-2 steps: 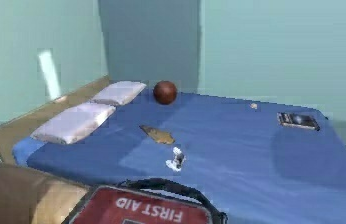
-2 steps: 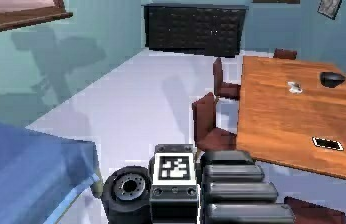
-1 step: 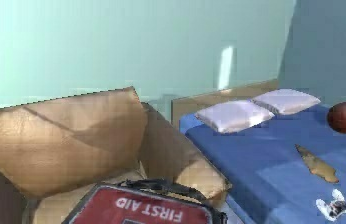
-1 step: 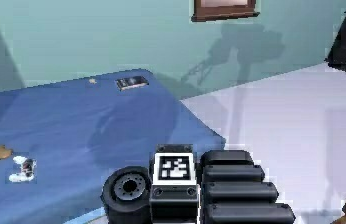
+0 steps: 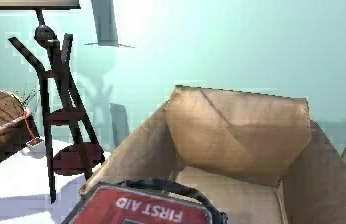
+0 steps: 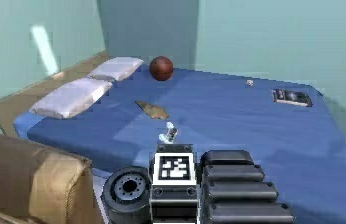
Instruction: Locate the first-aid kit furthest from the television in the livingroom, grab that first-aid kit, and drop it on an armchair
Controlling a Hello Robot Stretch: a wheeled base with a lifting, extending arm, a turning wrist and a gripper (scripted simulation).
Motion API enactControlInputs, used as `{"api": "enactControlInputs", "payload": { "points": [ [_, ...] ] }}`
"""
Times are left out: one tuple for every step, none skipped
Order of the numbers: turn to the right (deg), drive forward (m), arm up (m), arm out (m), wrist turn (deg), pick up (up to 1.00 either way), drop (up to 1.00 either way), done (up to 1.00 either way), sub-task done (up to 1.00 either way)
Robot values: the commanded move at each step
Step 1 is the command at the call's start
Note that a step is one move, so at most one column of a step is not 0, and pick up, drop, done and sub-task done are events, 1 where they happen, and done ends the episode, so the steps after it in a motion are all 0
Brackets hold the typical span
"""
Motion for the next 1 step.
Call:
{"api": "enactControlInputs", "payload": {
  "points": [
    [-9.0, 0.0, 0.0, 0.0, 0.0, 0.0, 0.0, 0.0, 0.0]
  ]
}}
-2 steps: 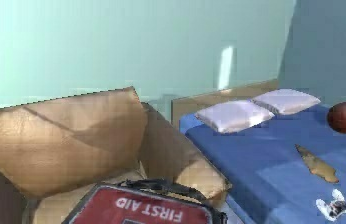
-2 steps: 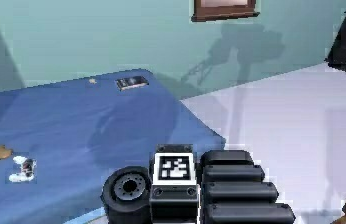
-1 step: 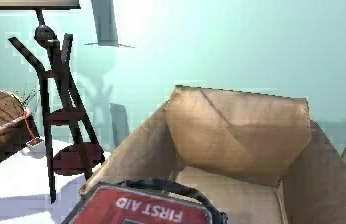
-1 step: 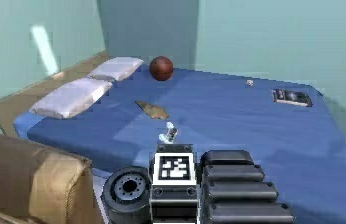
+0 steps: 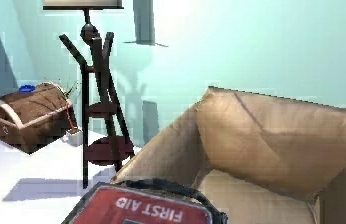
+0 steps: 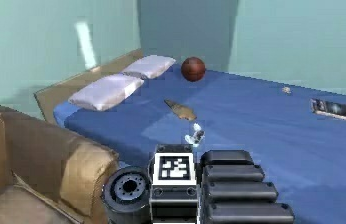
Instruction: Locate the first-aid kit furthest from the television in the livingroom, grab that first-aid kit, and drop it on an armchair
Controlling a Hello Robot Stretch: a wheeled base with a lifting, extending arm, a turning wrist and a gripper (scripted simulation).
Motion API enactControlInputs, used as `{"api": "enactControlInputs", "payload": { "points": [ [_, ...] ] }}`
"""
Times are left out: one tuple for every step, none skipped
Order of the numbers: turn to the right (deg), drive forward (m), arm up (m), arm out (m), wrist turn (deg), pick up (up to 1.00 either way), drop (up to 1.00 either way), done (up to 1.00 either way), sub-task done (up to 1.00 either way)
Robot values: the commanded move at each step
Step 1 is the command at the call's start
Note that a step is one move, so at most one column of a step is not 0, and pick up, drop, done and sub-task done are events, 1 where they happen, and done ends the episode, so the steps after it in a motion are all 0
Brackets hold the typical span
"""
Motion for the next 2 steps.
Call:
{"api": "enactControlInputs", "payload": {
  "points": [
    [-36.0, 0.0, 0.0, 0.0, 0.0, 0.0, 0.0, 0.0, 0.0],
    [0.0, 0.7, 0.0, 0.0, 0.0, 0.0, 0.0, 0.0, 0.0]
  ]
}}
